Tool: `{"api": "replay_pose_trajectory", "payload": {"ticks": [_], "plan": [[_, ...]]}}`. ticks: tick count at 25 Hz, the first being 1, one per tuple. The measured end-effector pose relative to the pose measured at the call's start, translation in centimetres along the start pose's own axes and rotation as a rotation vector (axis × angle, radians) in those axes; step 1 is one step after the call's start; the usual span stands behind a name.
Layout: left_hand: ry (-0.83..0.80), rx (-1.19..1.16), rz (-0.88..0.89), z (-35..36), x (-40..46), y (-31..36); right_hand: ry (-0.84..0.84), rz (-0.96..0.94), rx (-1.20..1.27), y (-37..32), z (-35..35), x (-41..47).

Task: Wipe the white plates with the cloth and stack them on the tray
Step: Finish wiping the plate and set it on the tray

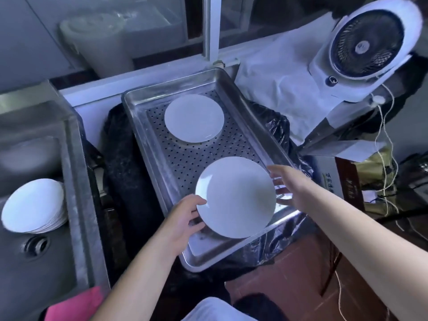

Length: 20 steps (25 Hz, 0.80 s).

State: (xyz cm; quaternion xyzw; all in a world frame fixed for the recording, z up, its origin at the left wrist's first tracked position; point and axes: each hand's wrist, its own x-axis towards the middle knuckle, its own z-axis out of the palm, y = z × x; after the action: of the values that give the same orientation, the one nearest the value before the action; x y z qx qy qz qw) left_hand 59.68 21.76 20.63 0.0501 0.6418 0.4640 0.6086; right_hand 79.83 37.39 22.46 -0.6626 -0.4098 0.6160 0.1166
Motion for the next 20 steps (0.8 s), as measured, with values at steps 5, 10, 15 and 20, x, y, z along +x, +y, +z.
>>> {"api": "replay_pose_trajectory", "payload": {"ticks": [5,10,15,20], "plan": [[0.132,-0.081,-0.090,3.0,2.1,-0.1,-0.101,0.038,-0.078,-0.5,-1.0,5.2],[0.266,-0.095,-0.113,5.1,3.0,-0.6,-0.209,0.069,-0.073,0.2,-2.3,8.6],[0.430,-0.079,-0.125,7.1,3.7,-1.2,-0.295,0.109,0.019,2.1,-3.2,11.2],[0.493,-0.078,-0.099,7.9,4.2,-1.5,-0.375,0.081,-0.015,2.3,-3.8,11.6]]}}
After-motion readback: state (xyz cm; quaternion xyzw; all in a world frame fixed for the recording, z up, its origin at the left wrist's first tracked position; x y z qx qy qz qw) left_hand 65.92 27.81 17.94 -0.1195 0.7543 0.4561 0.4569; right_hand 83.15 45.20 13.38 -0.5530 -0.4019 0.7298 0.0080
